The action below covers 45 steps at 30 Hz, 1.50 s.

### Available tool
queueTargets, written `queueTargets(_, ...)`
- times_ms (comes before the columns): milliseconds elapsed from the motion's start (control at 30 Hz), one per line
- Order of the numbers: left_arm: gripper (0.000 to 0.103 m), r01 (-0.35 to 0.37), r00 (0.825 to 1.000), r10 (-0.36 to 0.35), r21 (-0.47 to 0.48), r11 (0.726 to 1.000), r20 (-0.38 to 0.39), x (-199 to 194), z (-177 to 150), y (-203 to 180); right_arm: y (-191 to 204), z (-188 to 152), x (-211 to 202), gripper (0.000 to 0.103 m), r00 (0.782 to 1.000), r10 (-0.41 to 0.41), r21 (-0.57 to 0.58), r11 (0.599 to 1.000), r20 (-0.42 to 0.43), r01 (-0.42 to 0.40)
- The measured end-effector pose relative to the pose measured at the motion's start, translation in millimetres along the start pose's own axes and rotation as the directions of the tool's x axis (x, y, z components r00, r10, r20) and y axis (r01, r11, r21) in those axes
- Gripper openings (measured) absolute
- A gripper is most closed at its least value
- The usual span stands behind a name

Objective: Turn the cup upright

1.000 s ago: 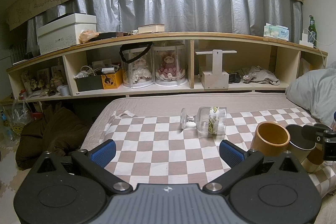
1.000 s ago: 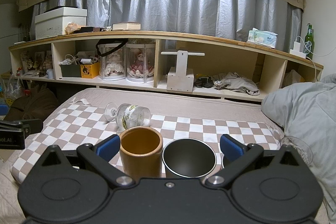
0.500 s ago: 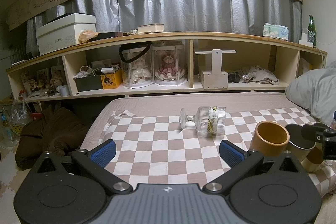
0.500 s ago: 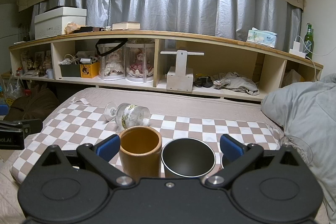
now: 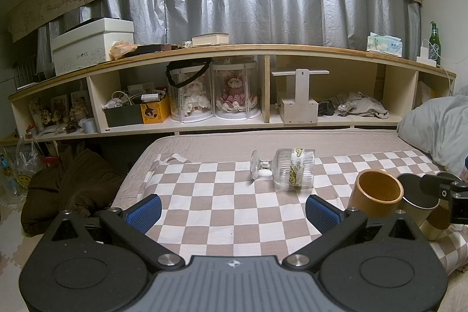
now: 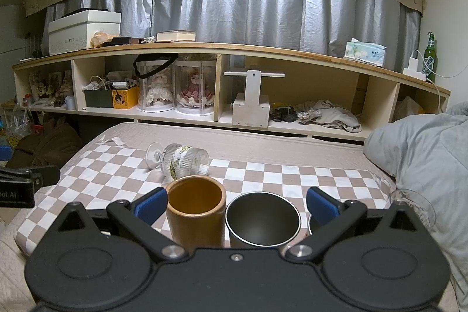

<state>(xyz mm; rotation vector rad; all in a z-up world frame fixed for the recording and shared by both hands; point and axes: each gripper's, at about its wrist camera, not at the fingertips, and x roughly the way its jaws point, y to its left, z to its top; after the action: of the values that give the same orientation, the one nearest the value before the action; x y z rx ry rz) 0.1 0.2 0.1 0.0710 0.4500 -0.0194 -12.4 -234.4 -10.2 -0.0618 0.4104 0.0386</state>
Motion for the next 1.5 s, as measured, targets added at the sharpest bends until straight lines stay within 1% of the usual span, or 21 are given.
queueTargets(500,0.103,0.000,1.000,0.000,-0.001,1.000,0.000,0.1,0.0,-0.1,0.6,0.1,0.0,0.102,1.000,0.005,0.002,1.000,-0.003,-0.005)
queueTargets(633,0.103,0.001,1.000,-0.001,-0.003,1.000,0.001,0.0,0.1,0.1,7.5,-2.9,3.6,0.102,1.000,0.013,0.008,1.000,-0.017,-0.013)
queueTargets(700,0.103,0.003,1.000,-0.003,-0.008,1.000,0.001,0.6,0.2,-0.2,6.2,-0.1,4.6,0.102,1.000,0.018,0.013,1.000,-0.017,-0.018)
queueTargets(767,0.103,0.006,1.000,-0.006,-0.012,1.000,0.001,2.9,-3.1,-11.4,7.6,-0.3,6.0,0.102,1.000,0.021,0.017,1.000,-0.020,-0.020)
queueTargets(800,0.103,0.005,1.000,-0.005,-0.019,1.000,0.002,3.3,-3.3,-13.4,2.2,1.1,3.4,0.102,0.999,0.024,0.022,0.999,-0.021,-0.023)
queueTargets(900,0.101,0.011,1.000,-0.011,-0.042,0.999,0.001,10.8,2.3,-4.0,-3.1,1.1,3.0,0.102,0.999,0.030,0.036,0.999,-0.017,-0.029)
queueTargets(967,0.093,0.021,1.000,-0.021,-0.043,0.999,-0.007,19.0,6.9,-5.9,-4.7,0.3,2.2,0.102,0.999,0.033,0.043,0.999,-0.013,-0.033)
queueTargets(1000,0.090,0.024,0.999,-0.025,-0.041,0.999,-0.020,25.6,10.9,-8.5,-7.1,-0.1,1.8,0.102,0.999,0.038,0.049,0.998,-0.008,-0.038)
queueTargets(1067,0.081,0.040,0.998,-0.042,-0.048,0.998,-0.043,39.3,15.6,-4.1,-10.0,-0.5,1.5,0.102,0.999,0.045,0.059,0.997,-0.004,-0.045)
queueTargets(1133,0.079,0.075,0.995,-0.078,-0.055,0.996,-0.060,55.4,21.6,-8.4,-14.0,-0.5,2.1,0.102,0.998,0.058,0.074,0.996,0.000,-0.058)
queueTargets(1200,0.077,0.109,0.992,-0.111,-0.033,0.993,-0.065,70.4,24.8,-13.4,-17.5,-2.1,3.0,0.102,0.997,0.071,0.086,0.994,-0.001,-0.071)
queueTargets(1267,0.072,0.114,0.991,-0.113,0.013,0.993,-0.071,88.1,28.3,-21.3,-20.2,-3.7,4.6,0.102,0.997,0.083,0.091,0.992,-0.004,-0.083)
queueTargets(1367,0.061,0.121,0.991,-0.116,0.073,0.990,-0.069,116.5,34.0,-28.7,-24.4,-6.5,7.3,0.099,0.995,0.103,0.099,0.990,-0.009,-0.102)
queueTargets(1400,0.057,0.121,0.991,-0.116,0.079,0.989,-0.070,126.1,35.7,-29.4,-25.3,-7.8,8.4,0.098,0.994,0.112,0.102,0.989,-0.011,-0.111)
queueTargets(1500,0.053,0.128,0.990,-0.123,0.066,0.990,-0.072,159.6,41.5,-29.9,-28.1,-11.7,13.6,0.096,0.990,0.136,0.117,0.984,-0.020,-0.133)
